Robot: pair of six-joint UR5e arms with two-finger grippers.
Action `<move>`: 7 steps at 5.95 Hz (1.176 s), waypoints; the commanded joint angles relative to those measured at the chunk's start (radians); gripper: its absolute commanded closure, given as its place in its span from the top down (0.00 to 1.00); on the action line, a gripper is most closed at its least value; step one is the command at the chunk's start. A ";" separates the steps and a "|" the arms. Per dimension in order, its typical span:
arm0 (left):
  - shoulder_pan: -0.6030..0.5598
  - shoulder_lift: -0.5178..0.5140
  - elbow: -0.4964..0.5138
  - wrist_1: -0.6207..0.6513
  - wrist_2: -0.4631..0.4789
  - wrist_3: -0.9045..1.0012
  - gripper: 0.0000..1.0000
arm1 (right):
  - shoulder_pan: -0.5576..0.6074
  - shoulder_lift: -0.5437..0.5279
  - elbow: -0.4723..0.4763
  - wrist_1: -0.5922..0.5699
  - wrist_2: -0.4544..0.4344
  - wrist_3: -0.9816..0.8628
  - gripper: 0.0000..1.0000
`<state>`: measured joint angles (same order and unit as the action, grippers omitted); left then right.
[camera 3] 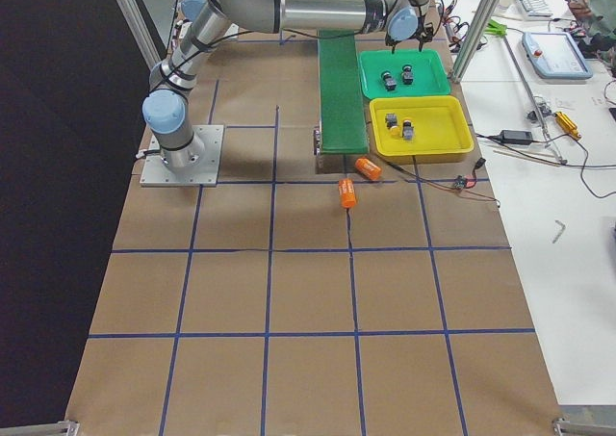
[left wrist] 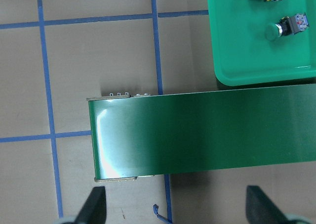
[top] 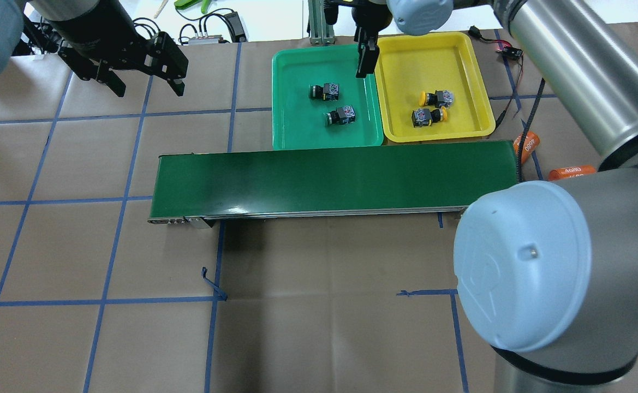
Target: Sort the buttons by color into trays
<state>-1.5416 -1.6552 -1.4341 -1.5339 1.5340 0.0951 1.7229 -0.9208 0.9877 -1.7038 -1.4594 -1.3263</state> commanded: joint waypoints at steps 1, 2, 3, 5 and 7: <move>0.000 0.000 -0.002 0.000 0.000 0.000 0.99 | -0.026 -0.143 0.040 0.208 -0.024 0.280 1.00; 0.000 0.000 -0.002 0.000 0.000 0.000 0.99 | -0.037 -0.208 0.110 0.223 -0.060 0.382 1.00; 0.000 0.000 -0.002 0.000 0.000 0.000 0.99 | -0.060 -0.301 0.226 0.228 -0.076 0.530 1.00; 0.000 0.002 -0.003 0.000 0.000 0.000 0.99 | -0.144 -0.512 0.452 0.188 -0.076 0.852 1.00; 0.000 0.002 -0.006 0.001 0.002 0.000 0.99 | -0.180 -0.561 0.482 0.190 -0.065 1.232 1.00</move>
<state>-1.5417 -1.6536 -1.4389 -1.5336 1.5344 0.0951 1.5565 -1.4599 1.4546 -1.5136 -1.5257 -0.2717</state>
